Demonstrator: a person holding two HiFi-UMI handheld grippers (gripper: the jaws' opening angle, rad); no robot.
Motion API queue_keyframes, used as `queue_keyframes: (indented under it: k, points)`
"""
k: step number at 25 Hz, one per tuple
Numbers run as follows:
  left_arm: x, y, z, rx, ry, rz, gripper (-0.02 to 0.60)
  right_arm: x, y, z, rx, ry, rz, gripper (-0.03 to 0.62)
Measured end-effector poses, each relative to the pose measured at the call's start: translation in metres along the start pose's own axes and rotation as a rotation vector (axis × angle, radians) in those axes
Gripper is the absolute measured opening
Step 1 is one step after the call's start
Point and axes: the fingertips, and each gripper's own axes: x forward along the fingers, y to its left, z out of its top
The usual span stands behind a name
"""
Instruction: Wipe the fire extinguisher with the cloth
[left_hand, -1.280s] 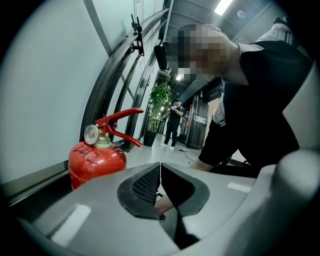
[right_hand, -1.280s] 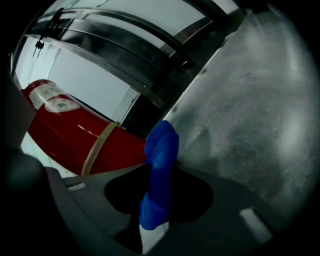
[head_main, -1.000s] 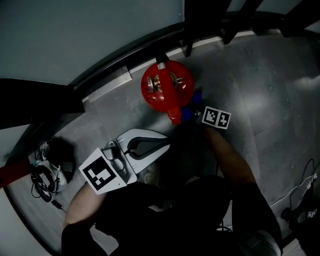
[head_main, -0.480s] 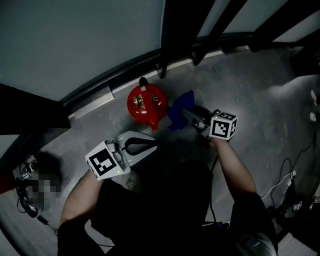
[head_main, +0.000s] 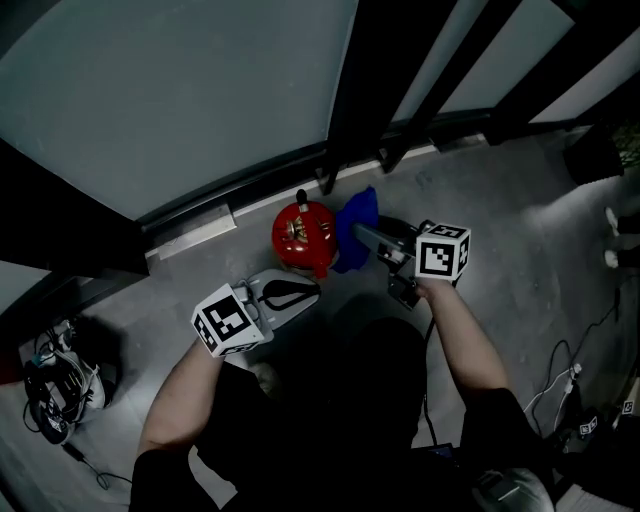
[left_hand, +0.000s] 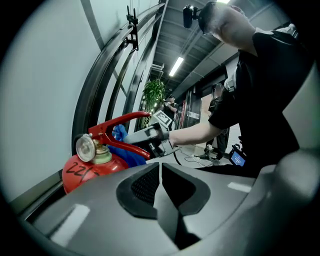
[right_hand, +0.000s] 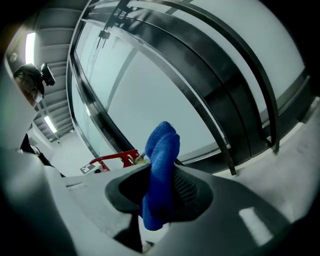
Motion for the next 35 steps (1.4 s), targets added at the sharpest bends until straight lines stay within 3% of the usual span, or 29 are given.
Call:
queue_keyframes:
  k: [5,12,15,22,35]
  points:
    - [-0.005,-0.009,-0.004,0.0,0.01,-0.018,0.023,0.014,-0.027,-0.004,0.134,-0.098,0.001,0.114]
    - [-0.003,-0.013,-0.001,-0.001,0.001,-0.03,0.023,0.027,-0.055,-0.018,0.193,-0.142,-0.045,0.114]
    - [-0.001,-0.015,-0.008,-0.013,0.02,-0.04,0.023,0.033,-0.071,-0.028,0.218,-0.137,-0.097,0.114]
    - [0.006,-0.016,0.002,-0.038,-0.025,-0.055,0.023,0.05,-0.099,-0.045,0.249,-0.142,-0.106,0.114]
    - [0.002,-0.028,-0.017,-0.135,0.024,-0.085,0.023,0.069,-0.15,-0.103,0.341,-0.136,-0.144,0.114]
